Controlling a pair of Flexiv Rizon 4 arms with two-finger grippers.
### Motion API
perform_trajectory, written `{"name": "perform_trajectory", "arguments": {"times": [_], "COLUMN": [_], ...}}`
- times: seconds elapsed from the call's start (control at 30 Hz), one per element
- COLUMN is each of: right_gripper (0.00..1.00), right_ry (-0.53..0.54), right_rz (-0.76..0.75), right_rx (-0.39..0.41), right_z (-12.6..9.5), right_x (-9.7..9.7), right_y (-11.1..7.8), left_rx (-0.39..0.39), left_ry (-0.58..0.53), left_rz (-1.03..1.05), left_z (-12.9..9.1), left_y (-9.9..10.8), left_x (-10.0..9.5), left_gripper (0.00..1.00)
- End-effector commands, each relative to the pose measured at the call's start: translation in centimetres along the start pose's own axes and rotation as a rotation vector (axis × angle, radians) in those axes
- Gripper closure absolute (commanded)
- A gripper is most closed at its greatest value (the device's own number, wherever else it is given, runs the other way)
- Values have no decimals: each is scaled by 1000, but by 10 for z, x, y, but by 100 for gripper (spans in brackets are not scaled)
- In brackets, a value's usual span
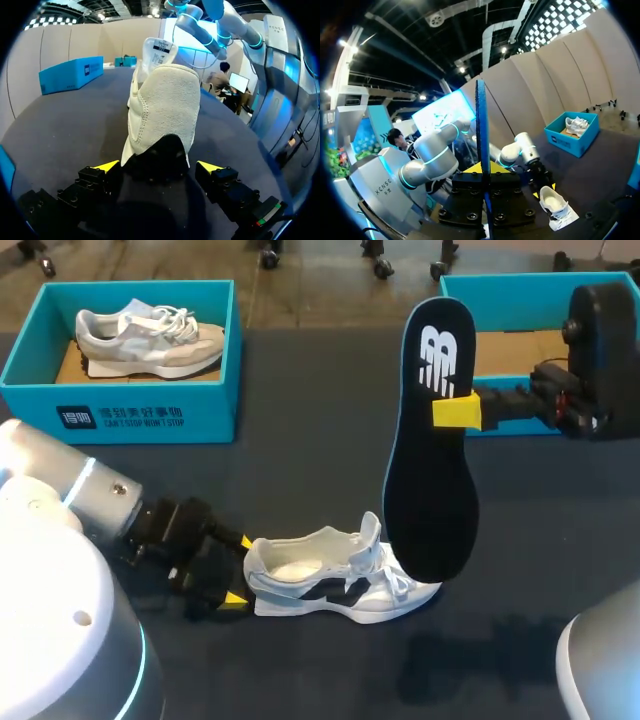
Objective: Take the shoe out of the shoebox, open the shoe tongue, remove and reinsert the insole, then place the shoe into the shoebox
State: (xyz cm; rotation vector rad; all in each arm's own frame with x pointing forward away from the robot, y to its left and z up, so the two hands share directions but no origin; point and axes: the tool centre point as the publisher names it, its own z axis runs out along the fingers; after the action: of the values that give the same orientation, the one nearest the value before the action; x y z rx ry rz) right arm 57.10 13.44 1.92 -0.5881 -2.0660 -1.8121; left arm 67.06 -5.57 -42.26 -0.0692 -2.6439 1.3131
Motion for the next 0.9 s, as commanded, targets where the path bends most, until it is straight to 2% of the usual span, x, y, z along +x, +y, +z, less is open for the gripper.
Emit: {"name": "perform_trajectory", "arguments": {"times": [0.03, 0.47, 0.57, 0.63, 0.9], "right_gripper": [100, 100, 100, 100, 100], "right_ry": [2, 2, 2, 2, 2], "right_rz": [2, 2, 2, 2, 2], "right_rx": [5, 5, 5, 5, 5], "right_z": [4, 4, 4, 4, 4], "right_x": [-3, -3, -3, -3, -3], "right_y": [2, 2, 2, 2, 2], "left_rx": [-555, -555, -615, -717, -717], "left_ry": [-144, -144, -137, -145, -145], "left_rz": [-64, -64, -115, -180, -180], "left_z": [-11, -11, -15, -20, -20], "left_y": [-10, -10, -17, -23, -23], "left_x": [8, 8, 2, -1, -1], "left_gripper": [0, 0, 0, 0, 0]}}
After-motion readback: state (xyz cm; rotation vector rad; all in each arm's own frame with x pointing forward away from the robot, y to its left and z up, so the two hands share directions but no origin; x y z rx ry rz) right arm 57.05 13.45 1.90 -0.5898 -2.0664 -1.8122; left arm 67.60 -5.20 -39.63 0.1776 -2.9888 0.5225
